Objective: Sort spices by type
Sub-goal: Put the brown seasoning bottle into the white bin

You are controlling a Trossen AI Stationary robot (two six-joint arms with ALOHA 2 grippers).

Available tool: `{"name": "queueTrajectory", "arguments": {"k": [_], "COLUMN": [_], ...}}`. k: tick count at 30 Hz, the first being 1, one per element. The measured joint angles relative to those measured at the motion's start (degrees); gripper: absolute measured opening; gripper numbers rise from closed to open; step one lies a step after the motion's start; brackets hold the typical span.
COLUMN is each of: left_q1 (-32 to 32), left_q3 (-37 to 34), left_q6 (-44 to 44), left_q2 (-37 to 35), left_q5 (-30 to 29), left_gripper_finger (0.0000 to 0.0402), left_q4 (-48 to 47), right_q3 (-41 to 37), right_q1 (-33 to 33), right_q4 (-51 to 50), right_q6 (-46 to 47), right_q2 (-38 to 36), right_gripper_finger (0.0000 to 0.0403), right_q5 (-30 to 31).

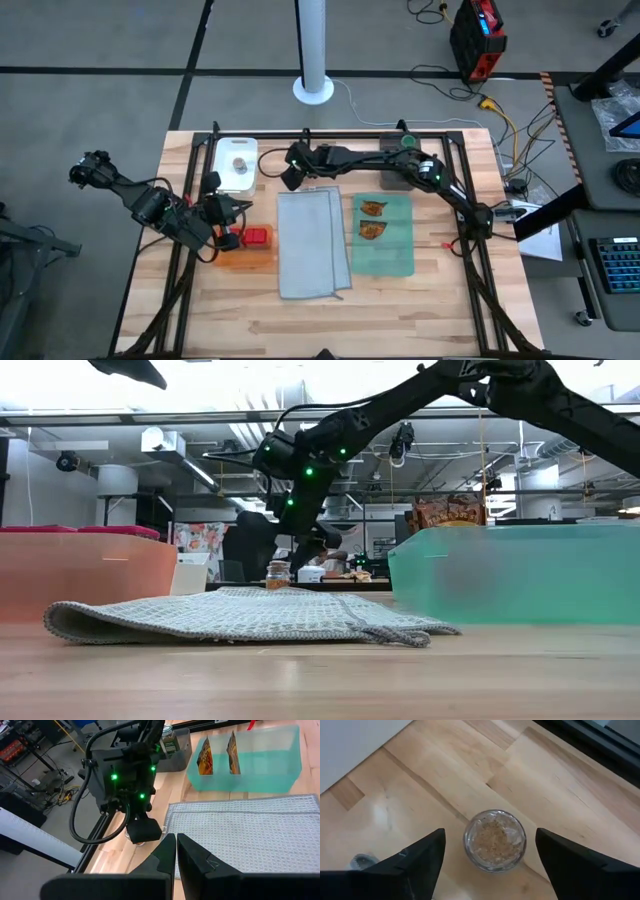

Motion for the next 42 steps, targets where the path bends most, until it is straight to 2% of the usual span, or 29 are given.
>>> {"name": "queueTrajectory", "arguments": {"k": [4, 10, 11, 21, 26, 33, 37, 42], "left_q1": [0.00, 0.00, 0.00, -0.02, -0.02, -0.81, -2.17, -3.98], "left_q3": [0.00, 0.00, -0.01, -0.02, -0.02, -1.30, -3.52, -6.44], "left_q6": [0.00, -0.04, -0.09, -2.27, -5.41, -9.81, -9.85, -8.04], "left_q2": [0.04, 0.50, 0.59, 2.09, 3.75, 7.83, 9.59, 11.65], "left_q5": [0.00, 0.00, 0.00, 0.06, 1.64, 2.12, 2.93, 4.46], "left_gripper_finger": [0.0000, 0.0000, 0.0000, 0.0000, 0.0000, 0.0001, 0.0019, 0.0068], "left_q4": [0.00, 0.02, 0.04, 0.07, 0.50, 2.47, 9.27, 16.99], "right_q3": [-0.06, -0.05, -0.05, 0.33, 0.21, -2.27, -6.72, -15.94], "right_q1": [-0.07, -0.05, -0.03, 0.48, 3.26, 11.09, 16.86, 24.12], "right_q4": [-0.05, -0.06, -0.04, -2.79, -6.02, -13.57, -10.45, -2.56], "right_q6": [0.18, 0.11, -0.29, -4.02, -7.85, -11.68, -13.79, -15.99], "right_q2": [0.00, 0.00, 0.00, -0.71, -4.68, -11.95, -17.95, -24.94], "right_gripper_finger": [0.0267, 0.0162, 0.0157, 0.0157, 0.0157, 0.0157, 0.0157, 0.0157], "right_q5": [-0.03, -0.20, -0.20, -0.08, 1.29, 1.33, 1.41, 1.39]}}
